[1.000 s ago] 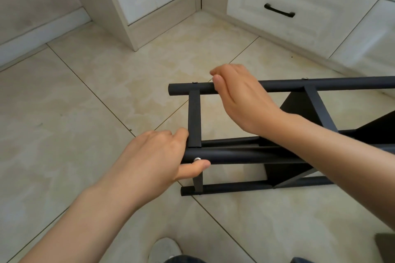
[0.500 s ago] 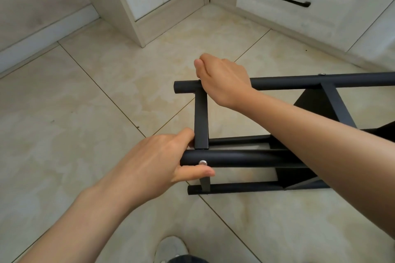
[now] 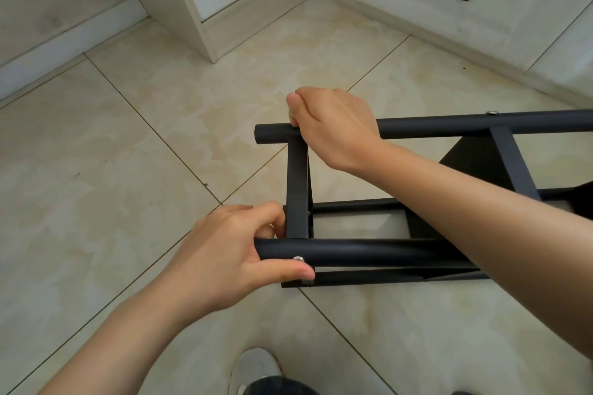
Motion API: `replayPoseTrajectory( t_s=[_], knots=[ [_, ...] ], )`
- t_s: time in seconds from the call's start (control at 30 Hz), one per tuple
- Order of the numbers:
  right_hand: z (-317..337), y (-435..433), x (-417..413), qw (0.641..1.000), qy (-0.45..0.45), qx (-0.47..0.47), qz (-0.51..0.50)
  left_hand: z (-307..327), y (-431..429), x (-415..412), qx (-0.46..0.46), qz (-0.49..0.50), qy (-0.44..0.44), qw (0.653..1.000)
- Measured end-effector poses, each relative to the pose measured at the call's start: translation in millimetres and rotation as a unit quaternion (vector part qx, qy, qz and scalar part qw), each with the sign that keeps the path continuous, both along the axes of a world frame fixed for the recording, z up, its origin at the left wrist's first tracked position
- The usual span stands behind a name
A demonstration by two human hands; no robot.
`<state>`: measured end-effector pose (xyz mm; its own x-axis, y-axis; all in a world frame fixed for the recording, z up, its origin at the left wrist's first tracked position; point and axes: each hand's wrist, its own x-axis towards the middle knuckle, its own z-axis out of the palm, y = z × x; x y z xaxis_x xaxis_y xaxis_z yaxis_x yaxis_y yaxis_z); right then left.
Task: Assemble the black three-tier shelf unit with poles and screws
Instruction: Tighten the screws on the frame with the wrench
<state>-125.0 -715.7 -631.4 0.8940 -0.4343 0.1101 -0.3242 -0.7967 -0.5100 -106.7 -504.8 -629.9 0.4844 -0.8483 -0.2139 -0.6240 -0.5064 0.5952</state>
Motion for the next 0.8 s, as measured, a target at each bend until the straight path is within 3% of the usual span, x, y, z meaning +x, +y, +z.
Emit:
replayPoseTrajectory(
  t_s=[0.1, 0.2, 0.6, 0.8],
  knots=[
    [-3, 6, -4, 1.0, -0.014, -0.022, 0.007, -4, 5, -4, 0.005, 0.005, 0.085, 0.996],
    [-4, 7, -5, 0.999, -0.025, -0.028, 0.009, -6, 7, -4, -0.003, 0.005, 0.107, 0.994],
    [-3, 13, -7, 0.999, -0.018, -0.033, 0.002, -11, 14, -13, -0.073, -0.012, -0.065, 0.995],
    [1, 13, -7, 1.0, -0.01, -0.003, -0.006, -14, 15, -18, -0.107, -0.003, -0.066, 0.992]
  ],
)
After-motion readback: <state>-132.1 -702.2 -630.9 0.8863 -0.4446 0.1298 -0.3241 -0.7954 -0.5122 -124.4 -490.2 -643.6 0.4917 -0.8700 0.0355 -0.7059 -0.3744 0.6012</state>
